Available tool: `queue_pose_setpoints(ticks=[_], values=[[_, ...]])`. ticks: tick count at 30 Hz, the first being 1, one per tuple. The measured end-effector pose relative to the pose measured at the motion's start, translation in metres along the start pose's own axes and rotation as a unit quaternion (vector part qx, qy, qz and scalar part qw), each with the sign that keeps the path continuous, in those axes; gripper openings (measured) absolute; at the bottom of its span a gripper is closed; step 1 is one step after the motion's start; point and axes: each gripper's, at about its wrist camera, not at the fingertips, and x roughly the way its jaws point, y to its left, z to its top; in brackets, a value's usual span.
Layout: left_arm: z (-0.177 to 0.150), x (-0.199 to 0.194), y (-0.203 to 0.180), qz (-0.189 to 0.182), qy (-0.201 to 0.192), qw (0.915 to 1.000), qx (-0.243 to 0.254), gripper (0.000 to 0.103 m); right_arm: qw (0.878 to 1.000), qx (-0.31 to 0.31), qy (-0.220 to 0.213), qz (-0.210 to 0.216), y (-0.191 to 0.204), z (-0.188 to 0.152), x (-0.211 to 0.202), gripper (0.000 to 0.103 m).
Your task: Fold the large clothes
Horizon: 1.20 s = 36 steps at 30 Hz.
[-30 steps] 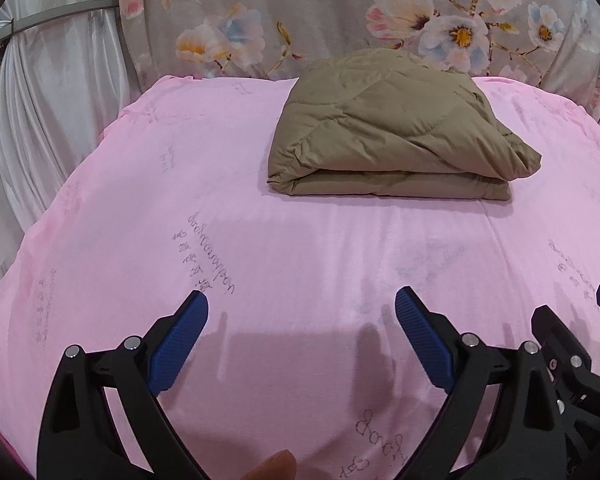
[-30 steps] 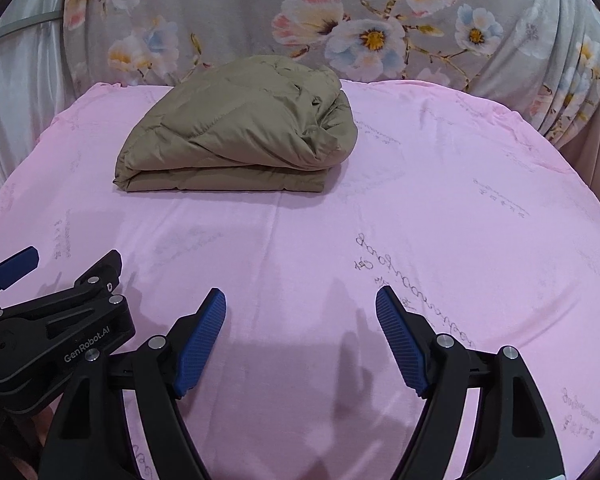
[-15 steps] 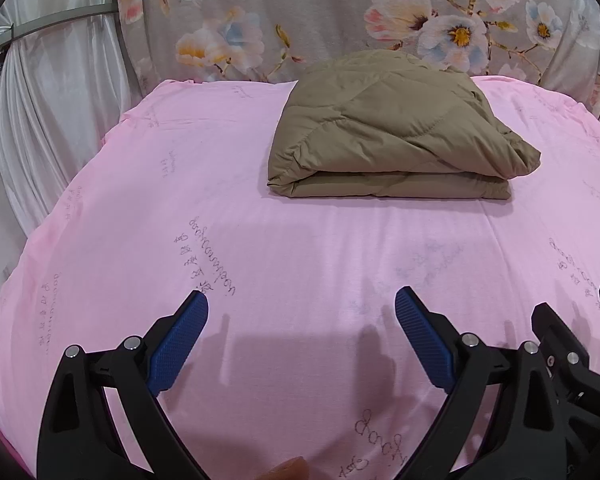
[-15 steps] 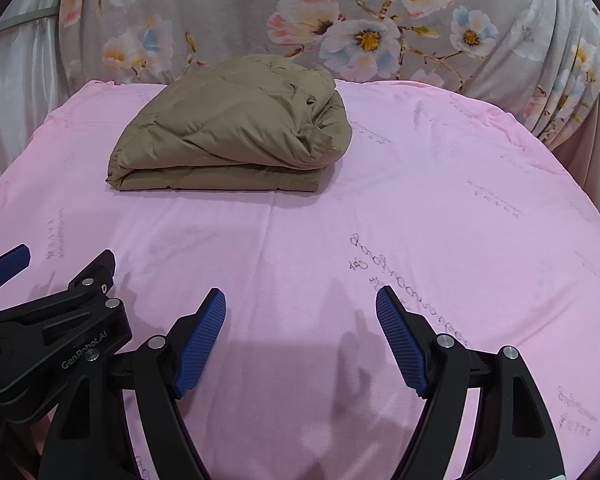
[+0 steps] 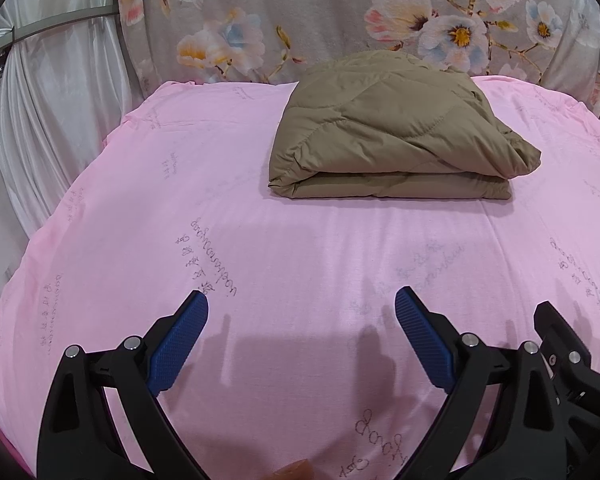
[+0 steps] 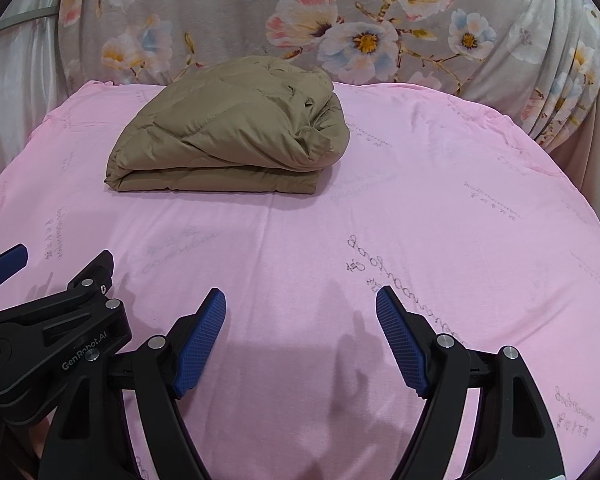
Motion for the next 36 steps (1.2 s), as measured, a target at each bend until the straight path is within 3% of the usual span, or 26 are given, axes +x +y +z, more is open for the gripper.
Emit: queue_pose_setpoints(ticks=[36], values=[[-0.0003, -0.0004, 0.0006, 0.000, -0.003, 1.0000, 0.001, 0.091, 1.000, -0.001, -0.005, -0.006, -0.0011, 0.0011, -0.0036, 0.076]])
